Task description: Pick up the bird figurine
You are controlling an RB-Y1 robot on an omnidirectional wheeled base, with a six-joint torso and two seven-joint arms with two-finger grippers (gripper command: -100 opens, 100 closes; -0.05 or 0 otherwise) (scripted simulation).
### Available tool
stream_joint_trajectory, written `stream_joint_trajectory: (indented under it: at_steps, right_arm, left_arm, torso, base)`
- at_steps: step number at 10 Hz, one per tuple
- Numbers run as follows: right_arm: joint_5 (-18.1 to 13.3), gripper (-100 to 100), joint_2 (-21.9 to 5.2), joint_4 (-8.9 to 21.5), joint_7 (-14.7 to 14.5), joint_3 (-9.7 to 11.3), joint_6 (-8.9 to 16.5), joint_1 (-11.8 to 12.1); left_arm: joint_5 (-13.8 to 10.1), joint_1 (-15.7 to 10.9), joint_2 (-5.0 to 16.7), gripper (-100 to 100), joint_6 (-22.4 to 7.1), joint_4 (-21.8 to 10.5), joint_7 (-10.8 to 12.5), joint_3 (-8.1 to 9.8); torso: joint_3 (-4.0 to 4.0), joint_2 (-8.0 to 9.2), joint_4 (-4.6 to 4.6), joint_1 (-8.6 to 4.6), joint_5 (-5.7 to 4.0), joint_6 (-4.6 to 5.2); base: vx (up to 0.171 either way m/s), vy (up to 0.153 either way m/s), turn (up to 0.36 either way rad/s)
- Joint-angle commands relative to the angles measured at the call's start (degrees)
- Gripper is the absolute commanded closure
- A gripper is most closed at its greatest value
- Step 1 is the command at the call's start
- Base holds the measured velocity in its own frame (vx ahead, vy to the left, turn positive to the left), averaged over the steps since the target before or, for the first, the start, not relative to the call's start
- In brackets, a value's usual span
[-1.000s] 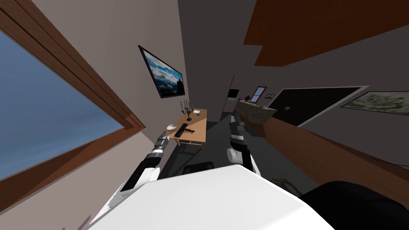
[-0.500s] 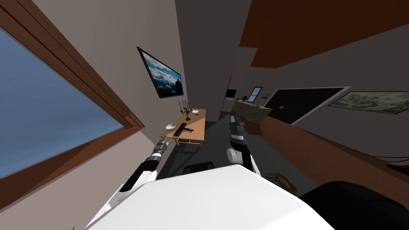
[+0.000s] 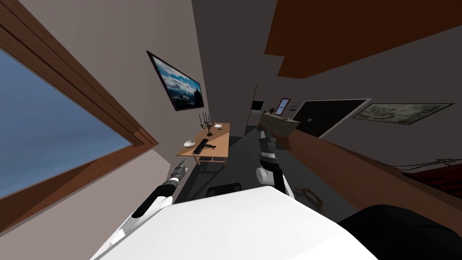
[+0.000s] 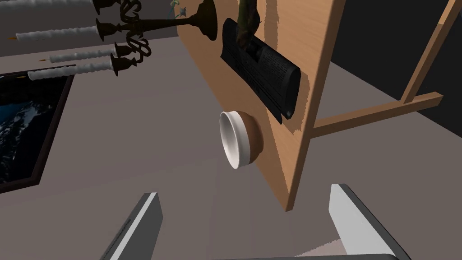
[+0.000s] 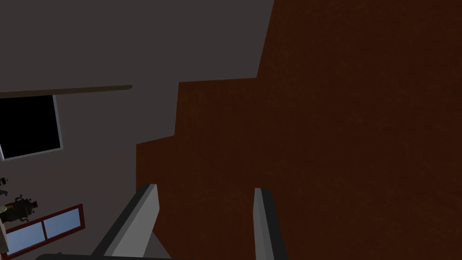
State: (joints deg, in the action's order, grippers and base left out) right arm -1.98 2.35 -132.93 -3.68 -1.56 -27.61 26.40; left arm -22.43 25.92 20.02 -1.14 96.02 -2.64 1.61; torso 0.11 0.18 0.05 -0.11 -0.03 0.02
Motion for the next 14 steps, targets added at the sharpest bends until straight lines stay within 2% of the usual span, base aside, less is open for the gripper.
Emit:
stream_joint_trajectory:
  at_steps: [1, 2, 3, 4, 5, 6, 7, 8, 9, 10, 11, 12, 13, 14]
  right_arm:
    - [0.00, 0, 0.00, 0.00, 0.00, 0.00, 0.00, 0.00]
    - [0.00, 0, 0.00, 0.00, 0.00, 0.00, 0.00, 0.00]
    - [0.00, 0, 0.00, 0.00, 0.00, 0.00, 0.00, 0.00]
    - [0.00, 0, 0.00, 0.00, 0.00, 0.00, 0.00, 0.01]
    - [0.00, 0, 0.00, 0.00, 0.00, 0.00, 0.00, 0.00]
    - [0.00, 0, 0.00, 0.00, 0.00, -0.01, 0.00, 0.01]
    - [0.00, 0, 0.00, 0.00, 0.00, 0.00, 0.00, 0.00]
    - [0.00, 0, 0.00, 0.00, 0.00, -0.01, 0.00, 0.01]
    - [0.00, 0, 0.00, 0.00, 0.00, 0.00, 0.00, 0.00]
    - [0.00, 0, 0.00, 0.00, 0.00, -0.01, 0.00, 0.01]
    - [0.00, 0, 0.00, 0.00, 0.00, 0.00, 0.00, 0.01]
    - [0.00, 0, 0.00, 0.00, 0.00, -0.01, 0.00, 0.01]
    - [0.00, 0, 0.00, 0.00, 0.00, 0.00, 0.00, 0.01]
    - [0.00, 0, 0.00, 0.00, 0.00, -0.01, 0.00, 0.02]
  left_arm:
    - [-0.99, -0.80, 0.66, -100, -1.95, -2.09, 0.29, 0.42]
    - [-2.93, -1.61, 2.11, -100, -3.93, -3.95, 0.75, 0.76]
    - [-2.93, -1.61, 2.11, -100, -4.29, -5.32, 0.75, 0.76]
    - [-4.84, -2.51, 3.61, -100, -6.31, -7.60, 1.17, 1.10]
    - [-4.84, -2.51, 3.61, -100, -6.64, -8.56, 1.17, 1.10]
    - [-6.72, -3.48, 5.16, -100, -8.95, -10.65, 1.57, 1.42]
    - [-6.72, -3.48, 5.16, -100, -9.00, -11.82, 1.57, 1.42]
    - [-8.56, -4.51, 6.76, -100, -10.95, -13.89, 1.94, 1.71]
    - [-8.56, -4.51, 6.76, -100, -11.35, -15.07, 1.94, 1.71]
    - [-10.33, -5.58, 8.37, -100, -13.24, -17.47, 2.27, 1.97]
    - [-10.33, -5.58, 8.37, -100, -13.69, -18.30, 2.27, 1.97]
    - [-12.05, -6.70, 9.99, -100, -15.12, -21.12, 2.57, 2.19]
    - [-12.05, -6.70, 9.99, -100, -16.00, -21.48, 2.57, 2.19]
    - [-13.68, -7.84, 11.59, -100, -17.87, -23.70, 2.83, 2.36]
  torso:
    - [0.00, 0.00, 0.00, 0.00, 0.00, 0.00]
    - [-0.01, -0.02, 0.00, 0.02, 0.00, -0.01]
    - [-0.02, -0.05, 0.00, 0.00, 0.00, 0.01]
    - [-0.03, -0.07, -0.01, 0.02, 0.00, -0.02]
    - [-0.04, -0.08, -0.01, -0.02, 0.00, 0.02]
    - [-0.05, -0.09, -0.02, 0.02, 0.00, -0.03]
    - [-0.05, -0.10, -0.01, -0.01, -0.01, 0.01]
    - [-0.06, -0.11, -0.02, 0.01, 0.00, -0.03]
    - [-0.07, -0.13, -0.02, -0.03, -0.01, 0.02]
    - [-0.08, -0.15, -0.03, 0.01, 0.00, -0.03]
    - [-0.10, -0.19, -0.03, -0.01, -0.01, 0.01]
    - [-0.11, -0.20, -0.04, 0.00, -0.01, -0.03]
    - [-0.12, -0.22, -0.04, -0.01, -0.01, 0.01]
    - [-0.12, -0.21, -0.04, 0.02, 0.00, -0.03]
  base:
    - [-0.042, -0.029, -0.078]
    - [-0.037, -0.040, -0.146]
    - [-0.029, -0.030, -0.080]
    - [-0.030, -0.043, -0.204]
    - [-0.023, -0.032, -0.078]
    - [-0.022, -0.046, -0.139]
    - [-0.017, -0.036, -0.094]
    - [-0.016, -0.049, -0.202]
    - [-0.008, -0.036, -0.100]
    - [0.004, -0.049, -0.177]
    - [0.007, -0.036, -0.119]
    - [0.011, -0.045, -0.211]
    - [0.011, -0.032, -0.099]
    - [0.022, -0.046, -0.243]
